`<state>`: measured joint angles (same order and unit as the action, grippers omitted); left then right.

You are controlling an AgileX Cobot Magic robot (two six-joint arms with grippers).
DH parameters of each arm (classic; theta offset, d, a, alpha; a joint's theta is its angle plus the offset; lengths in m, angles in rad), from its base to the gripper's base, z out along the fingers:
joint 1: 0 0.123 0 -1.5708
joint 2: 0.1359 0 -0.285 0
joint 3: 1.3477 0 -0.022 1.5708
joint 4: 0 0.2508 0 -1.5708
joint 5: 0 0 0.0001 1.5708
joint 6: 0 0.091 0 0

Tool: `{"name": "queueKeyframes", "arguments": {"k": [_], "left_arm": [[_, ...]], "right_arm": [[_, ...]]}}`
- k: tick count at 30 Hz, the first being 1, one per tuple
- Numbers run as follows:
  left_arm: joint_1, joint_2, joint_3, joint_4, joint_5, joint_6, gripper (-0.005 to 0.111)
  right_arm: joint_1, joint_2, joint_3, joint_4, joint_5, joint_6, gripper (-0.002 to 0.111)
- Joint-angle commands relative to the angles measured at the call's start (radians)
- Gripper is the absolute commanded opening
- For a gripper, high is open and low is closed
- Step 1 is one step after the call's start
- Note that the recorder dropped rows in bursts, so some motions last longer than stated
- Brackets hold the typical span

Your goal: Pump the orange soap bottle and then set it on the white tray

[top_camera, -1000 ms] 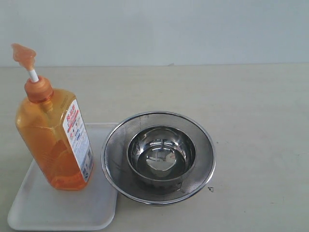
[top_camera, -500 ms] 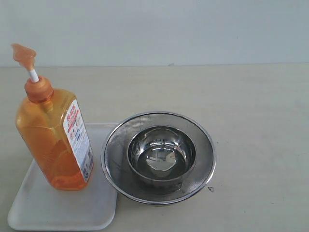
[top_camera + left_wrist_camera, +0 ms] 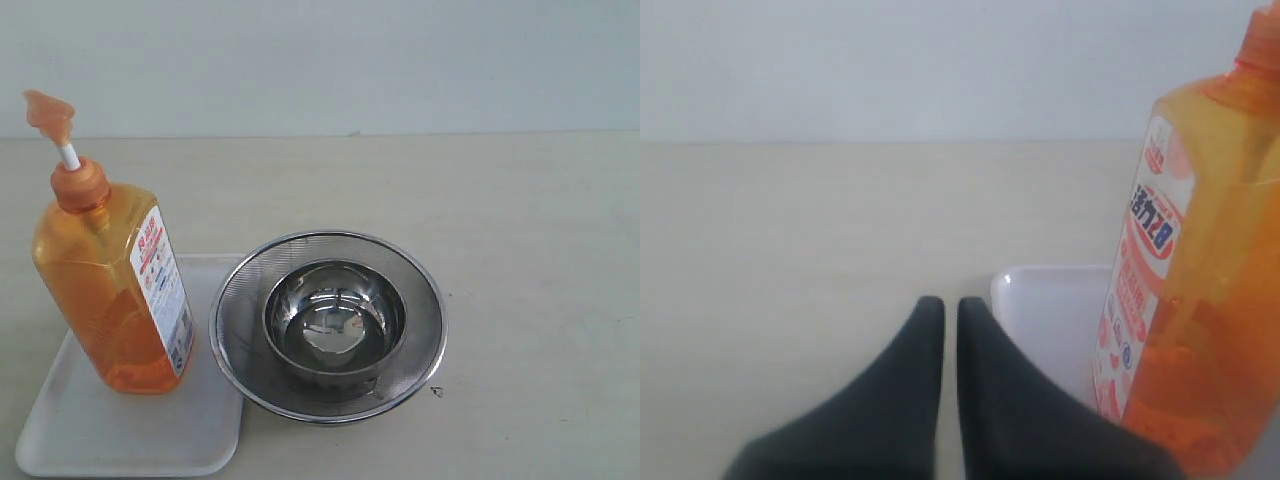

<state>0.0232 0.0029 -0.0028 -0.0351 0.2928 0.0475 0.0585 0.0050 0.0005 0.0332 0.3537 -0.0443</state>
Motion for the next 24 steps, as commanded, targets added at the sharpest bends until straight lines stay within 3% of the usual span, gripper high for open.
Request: {"name": "queueKeyframes", "arguments": {"k": [1,24], "left_arm": [[0.004,-0.003,0.003,-0.051,0.003,0.013,0.005],[0.004,-0.003,0.003,-0.084,0.003,-0.016,0.005]], "right_arm": [[-0.007,-0.005,0.000,0.003,-0.013,-0.008,0.000],[-0.007,-0.005,0.000,0.003,-0.013,-0.007,0.000]]}}
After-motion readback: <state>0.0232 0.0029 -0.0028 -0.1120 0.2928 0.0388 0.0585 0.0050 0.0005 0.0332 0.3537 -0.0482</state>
